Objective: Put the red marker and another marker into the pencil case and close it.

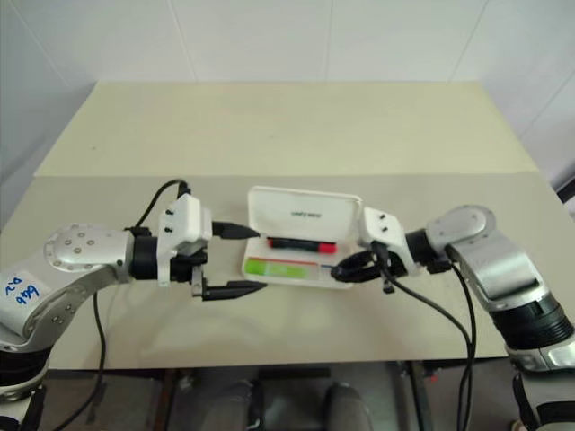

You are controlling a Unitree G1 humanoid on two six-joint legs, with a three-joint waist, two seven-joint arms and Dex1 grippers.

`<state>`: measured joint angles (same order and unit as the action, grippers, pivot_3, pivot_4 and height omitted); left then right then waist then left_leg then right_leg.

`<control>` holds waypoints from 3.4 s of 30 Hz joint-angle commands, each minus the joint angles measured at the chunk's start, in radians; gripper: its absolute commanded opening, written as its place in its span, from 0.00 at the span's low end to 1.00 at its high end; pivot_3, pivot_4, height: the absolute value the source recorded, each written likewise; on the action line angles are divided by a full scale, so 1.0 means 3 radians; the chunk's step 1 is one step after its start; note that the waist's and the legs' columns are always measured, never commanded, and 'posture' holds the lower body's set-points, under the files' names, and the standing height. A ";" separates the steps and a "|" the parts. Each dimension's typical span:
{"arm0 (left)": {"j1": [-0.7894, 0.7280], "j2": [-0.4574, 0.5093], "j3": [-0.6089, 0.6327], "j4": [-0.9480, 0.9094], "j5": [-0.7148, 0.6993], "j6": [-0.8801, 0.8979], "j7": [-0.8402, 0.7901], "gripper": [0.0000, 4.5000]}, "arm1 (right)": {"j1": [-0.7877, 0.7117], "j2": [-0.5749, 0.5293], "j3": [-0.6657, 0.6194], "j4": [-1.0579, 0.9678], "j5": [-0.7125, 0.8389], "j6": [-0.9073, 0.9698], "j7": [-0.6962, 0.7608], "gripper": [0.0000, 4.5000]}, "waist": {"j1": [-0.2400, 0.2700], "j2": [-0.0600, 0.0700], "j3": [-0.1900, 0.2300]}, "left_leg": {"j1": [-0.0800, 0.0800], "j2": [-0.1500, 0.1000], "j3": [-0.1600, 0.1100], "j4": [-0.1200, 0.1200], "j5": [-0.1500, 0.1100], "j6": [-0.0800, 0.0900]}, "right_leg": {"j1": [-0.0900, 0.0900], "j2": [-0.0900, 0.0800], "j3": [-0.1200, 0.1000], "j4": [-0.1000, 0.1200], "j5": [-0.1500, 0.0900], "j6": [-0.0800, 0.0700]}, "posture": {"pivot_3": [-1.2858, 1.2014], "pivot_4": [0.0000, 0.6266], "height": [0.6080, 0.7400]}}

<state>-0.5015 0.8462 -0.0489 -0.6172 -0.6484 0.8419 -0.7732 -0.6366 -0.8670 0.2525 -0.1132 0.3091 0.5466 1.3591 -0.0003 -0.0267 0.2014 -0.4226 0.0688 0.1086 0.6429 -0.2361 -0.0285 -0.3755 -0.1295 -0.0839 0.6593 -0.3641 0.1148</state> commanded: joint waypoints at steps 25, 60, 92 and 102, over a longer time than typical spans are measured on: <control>-0.0017 0.0018 0.0154 -0.0133 -0.0024 0.0027 0.0072 1.00 | -0.0306 0.0287 0.0187 0.0263 -0.0458 -0.0255 0.0011 0.85 | -0.0002 0.0000 0.0000 | 0.0000 0.0000 0.0000 0.0001 0.0000 0.0000 | -0.0001 0.0000 0.0000 0.0001 0.0000 0.0000 | 0.52 0.24 1.00; -0.2241 -0.1085 0.0010 0.4902 0.1392 -0.1855 -0.0744 0.50 | -0.0487 0.0443 -0.1038 -0.0501 0.1290 0.0900 -0.1064 1.00 | -0.0004 -0.0007 0.0004 | -0.0006 0.0000 0.0012 0.0005 -0.0002 0.0004 | -0.0007 0.0001 0.0000 0.0007 0.0003 0.0006 | 0.52 0.24 1.00; -0.1000 -0.0802 -0.0279 0.2680 0.1551 -0.1467 -0.1390 0.00 | -0.0585 0.0353 -0.0870 -0.0259 0.0947 0.0704 -0.1090 1.00 | -0.0007 -0.0008 0.0004 | -0.0007 0.0002 0.0018 0.0004 -0.0003 0.0005 | -0.0011 0.0000 0.0008 0.0009 0.0003 0.0006 | 0.52 0.24 1.00; -0.0649 -0.0602 -0.0352 0.1886 0.1510 -0.1240 -0.1391 0.00 | -0.0584 0.0287 -0.0883 -0.0147 0.0832 0.0610 -0.0977 1.00 | -0.0004 -0.0008 0.0004 | -0.0006 0.0002 0.0019 0.0003 -0.0004 0.0007 | -0.0011 0.0000 0.0011 0.0004 0.0003 0.0006 | 0.52 0.24 1.00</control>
<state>-0.7125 0.6527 -0.1388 0.0097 -0.1816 0.4589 -1.1853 -0.7997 -0.7637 0.0023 -0.1498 0.5588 0.7556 1.0560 -0.0015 -0.0291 0.2027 -0.4242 0.0695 0.1144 0.6438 -0.2375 -0.0263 -0.3787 -0.1296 -0.0807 0.6605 -0.3632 0.1167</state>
